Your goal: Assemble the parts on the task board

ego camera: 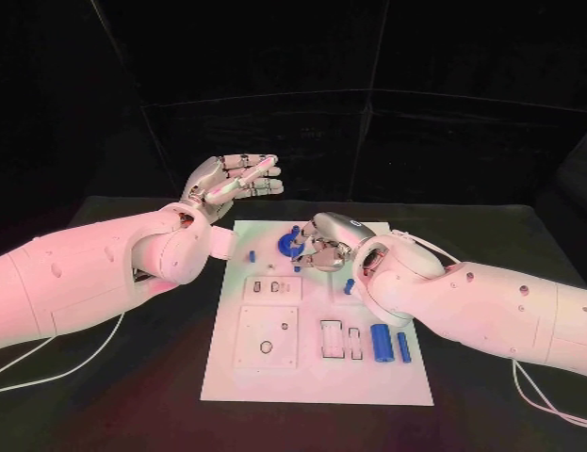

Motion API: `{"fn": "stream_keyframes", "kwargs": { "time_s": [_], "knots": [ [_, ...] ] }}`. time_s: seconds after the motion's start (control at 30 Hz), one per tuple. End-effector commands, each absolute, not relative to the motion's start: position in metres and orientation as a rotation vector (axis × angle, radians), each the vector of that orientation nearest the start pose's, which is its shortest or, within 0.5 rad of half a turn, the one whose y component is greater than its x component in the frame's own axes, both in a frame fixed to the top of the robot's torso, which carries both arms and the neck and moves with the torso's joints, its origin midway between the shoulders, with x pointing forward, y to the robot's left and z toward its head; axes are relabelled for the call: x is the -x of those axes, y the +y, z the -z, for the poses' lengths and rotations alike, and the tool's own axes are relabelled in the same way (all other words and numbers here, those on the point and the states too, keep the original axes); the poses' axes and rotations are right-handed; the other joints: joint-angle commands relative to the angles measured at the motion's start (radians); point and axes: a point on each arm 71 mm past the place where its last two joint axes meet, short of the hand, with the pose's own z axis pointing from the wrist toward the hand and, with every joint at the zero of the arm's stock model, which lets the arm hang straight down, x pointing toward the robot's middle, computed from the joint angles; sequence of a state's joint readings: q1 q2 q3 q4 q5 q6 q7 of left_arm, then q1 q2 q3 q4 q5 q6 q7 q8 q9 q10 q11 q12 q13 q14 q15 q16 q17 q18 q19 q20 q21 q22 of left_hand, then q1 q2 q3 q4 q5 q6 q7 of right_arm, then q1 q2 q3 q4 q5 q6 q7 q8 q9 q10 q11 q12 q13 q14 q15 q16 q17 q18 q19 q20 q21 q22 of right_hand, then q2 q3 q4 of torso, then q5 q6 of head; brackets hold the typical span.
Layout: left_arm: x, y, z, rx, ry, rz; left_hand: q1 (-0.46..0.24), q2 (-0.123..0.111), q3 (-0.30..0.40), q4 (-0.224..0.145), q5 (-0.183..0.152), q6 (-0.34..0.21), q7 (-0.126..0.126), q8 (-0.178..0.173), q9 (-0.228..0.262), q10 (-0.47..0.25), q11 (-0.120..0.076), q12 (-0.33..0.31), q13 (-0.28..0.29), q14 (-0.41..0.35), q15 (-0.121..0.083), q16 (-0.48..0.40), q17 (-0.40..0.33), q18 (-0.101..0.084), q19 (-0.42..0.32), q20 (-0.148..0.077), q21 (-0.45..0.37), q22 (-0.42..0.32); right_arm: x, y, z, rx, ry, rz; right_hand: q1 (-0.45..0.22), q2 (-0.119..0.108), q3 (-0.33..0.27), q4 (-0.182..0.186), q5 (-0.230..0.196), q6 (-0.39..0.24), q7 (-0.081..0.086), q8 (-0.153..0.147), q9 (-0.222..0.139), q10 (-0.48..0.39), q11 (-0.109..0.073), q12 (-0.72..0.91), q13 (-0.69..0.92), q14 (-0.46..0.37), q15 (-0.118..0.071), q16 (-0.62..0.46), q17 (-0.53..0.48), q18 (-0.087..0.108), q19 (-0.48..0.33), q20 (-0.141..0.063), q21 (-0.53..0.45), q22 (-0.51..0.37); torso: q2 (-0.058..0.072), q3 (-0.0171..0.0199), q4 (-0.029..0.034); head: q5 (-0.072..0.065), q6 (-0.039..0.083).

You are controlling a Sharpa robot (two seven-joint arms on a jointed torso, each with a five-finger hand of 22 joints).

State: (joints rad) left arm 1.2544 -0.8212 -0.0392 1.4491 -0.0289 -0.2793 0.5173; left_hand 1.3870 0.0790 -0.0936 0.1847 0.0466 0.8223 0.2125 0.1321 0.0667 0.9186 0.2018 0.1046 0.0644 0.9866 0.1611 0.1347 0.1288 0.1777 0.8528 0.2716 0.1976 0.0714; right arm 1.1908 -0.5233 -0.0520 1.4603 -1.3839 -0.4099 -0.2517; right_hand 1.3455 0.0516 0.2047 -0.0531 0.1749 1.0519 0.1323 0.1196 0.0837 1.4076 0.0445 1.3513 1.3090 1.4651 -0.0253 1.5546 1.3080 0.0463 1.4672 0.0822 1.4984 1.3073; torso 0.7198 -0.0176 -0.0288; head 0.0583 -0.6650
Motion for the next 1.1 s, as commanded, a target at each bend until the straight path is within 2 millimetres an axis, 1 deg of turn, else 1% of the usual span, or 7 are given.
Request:
{"fn": "stream_keyframes", "kwargs": {
  "time_s": [0.03, 0.2, 0.37, 0.47, 0.63, 0.73, 1.1],
  "knots": [
    [-0.511, 0.218, 0.144, 0.958, 1.256, 1.627, 0.002, 0.005, 0.000, -0.006, 0.001, 0.007, 0.034, -0.003, 0.000, 0.009, 0.000, -0.005, 0.000, 0.009, 0.000, -0.006, -0.001, 0.006, 0.009, 0.000, -0.003, -0.001, -0.476, -0.057, 0.193, 0.120, 1.677, -0.759, -0.004, 0.004, 0.005, 0.001, -0.004, 0.013, -0.005, 0.007, 0.001, -0.005, -0.002, -0.006, 0.039, 0.098, -0.004, 0.000, 0.226, -0.011, 0.023, -0.004, 0.004, 0.093, 0.000, 0.0019, -0.0003, 0.005, -0.004],
    [-0.512, 0.219, 0.144, 0.958, 1.254, 1.626, 0.003, 0.005, -0.001, -0.006, 0.001, 0.008, 0.034, -0.003, 0.000, 0.010, -0.001, -0.005, 0.000, 0.010, 0.000, -0.006, 0.000, 0.006, 0.010, 0.000, -0.004, -0.001, -0.468, -0.047, 0.204, 0.160, 1.709, -0.760, -0.006, 0.000, 0.006, 0.000, -0.003, 0.013, -0.006, 0.007, 0.001, -0.005, -0.002, -0.006, 0.039, 0.098, -0.004, 0.000, 0.226, -0.011, 0.023, -0.004, 0.004, 0.093, 0.001, 0.0013, -0.0010, 0.008, -0.009],
    [-0.512, 0.219, 0.144, 0.958, 1.253, 1.625, 0.003, 0.005, -0.001, -0.006, 0.001, 0.008, 0.034, -0.003, 0.000, 0.010, -0.001, -0.005, 0.000, 0.010, 0.000, -0.006, 0.000, 0.006, 0.010, 0.000, -0.004, -0.001, -0.461, -0.039, 0.213, 0.186, 1.729, -0.762, -0.007, -0.002, 0.006, 0.000, -0.002, 0.014, -0.006, 0.007, 0.001, -0.005, -0.002, -0.007, 0.039, 0.098, -0.004, 0.000, 0.226, -0.011, 0.023, -0.004, 0.004, 0.092, 0.001, 0.0035, -0.0018, 0.014, -0.014],
    [-0.512, 0.219, 0.144, 0.957, 1.253, 1.627, 0.003, 0.005, -0.001, -0.006, 0.001, 0.008, 0.034, -0.003, 0.000, 0.010, -0.001, -0.005, 0.000, 0.010, 0.000, -0.007, 0.000, 0.006, 0.010, 0.000, -0.004, -0.001, -0.460, -0.035, 0.216, 0.194, 1.732, -0.760, -0.007, -0.002, 0.006, 0.000, -0.002, 0.014, -0.006, 0.007, 0.001, -0.005, -0.002, -0.007, 0.039, 0.098, -0.004, 0.000, 0.226, -0.011, 0.023, -0.004, 0.004, 0.092, 0.001, 0.0025, -0.0012, 0.014, -0.016],
    [-0.512, 0.218, 0.144, 0.957, 1.254, 1.629, 0.004, 0.005, -0.001, -0.007, 0.001, 0.008, 0.033, -0.003, 0.000, 0.010, -0.001, -0.006, 0.000, 0.011, -0.001, -0.007, 0.000, 0.006, 0.010, -0.001, -0.004, -0.001, -0.459, -0.032, 0.219, 0.203, 1.733, -0.750, -0.008, -0.004, 0.006, -0.001, -0.002, 0.014, -0.006, 0.007, 0.001, -0.006, -0.002, -0.007, 0.039, 0.098, -0.004, 0.000, 0.226, -0.011, 0.023, -0.004, 0.003, 0.092, 0.000, 0.0017, 0.0009, 0.012, -0.017],
    [-0.512, 0.217, 0.144, 0.956, 1.255, 1.631, 0.004, 0.005, -0.001, -0.007, 0.001, 0.008, 0.033, -0.003, 0.000, 0.010, -0.001, -0.006, 0.000, 0.011, -0.001, -0.007, 0.000, 0.006, 0.010, -0.001, -0.004, -0.001, -0.459, -0.030, 0.220, 0.210, 1.733, -0.739, -0.009, -0.004, 0.006, -0.001, -0.001, 0.014, -0.006, 0.007, 0.001, -0.006, -0.002, -0.007, 0.038, 0.097, -0.004, 0.000, 0.226, -0.011, 0.023, -0.004, 0.003, 0.092, 0.001, 0.0024, 0.0008, 0.013, -0.022],
    [-0.512, 0.216, 0.144, 0.955, 1.256, 1.634, 0.004, 0.006, 0.000, -0.007, 0.001, 0.008, 0.033, -0.003, 0.000, 0.010, -0.001, -0.006, 0.000, 0.011, -0.001, -0.007, 0.000, 0.006, 0.010, -0.001, -0.004, -0.001, -0.458, -0.027, 0.224, 0.226, 1.754, -0.717, -0.013, -0.010, 0.007, -0.002, 0.000, 0.013, -0.005, 0.007, 0.000, -0.008, -0.002, -0.010, 0.037, 0.098, -0.004, 0.000, 0.226, -0.011, 0.023, -0.004, 0.003, 0.091, 0.001, 0.0017, -0.0009, 0.015, -0.027]
  ]
}}
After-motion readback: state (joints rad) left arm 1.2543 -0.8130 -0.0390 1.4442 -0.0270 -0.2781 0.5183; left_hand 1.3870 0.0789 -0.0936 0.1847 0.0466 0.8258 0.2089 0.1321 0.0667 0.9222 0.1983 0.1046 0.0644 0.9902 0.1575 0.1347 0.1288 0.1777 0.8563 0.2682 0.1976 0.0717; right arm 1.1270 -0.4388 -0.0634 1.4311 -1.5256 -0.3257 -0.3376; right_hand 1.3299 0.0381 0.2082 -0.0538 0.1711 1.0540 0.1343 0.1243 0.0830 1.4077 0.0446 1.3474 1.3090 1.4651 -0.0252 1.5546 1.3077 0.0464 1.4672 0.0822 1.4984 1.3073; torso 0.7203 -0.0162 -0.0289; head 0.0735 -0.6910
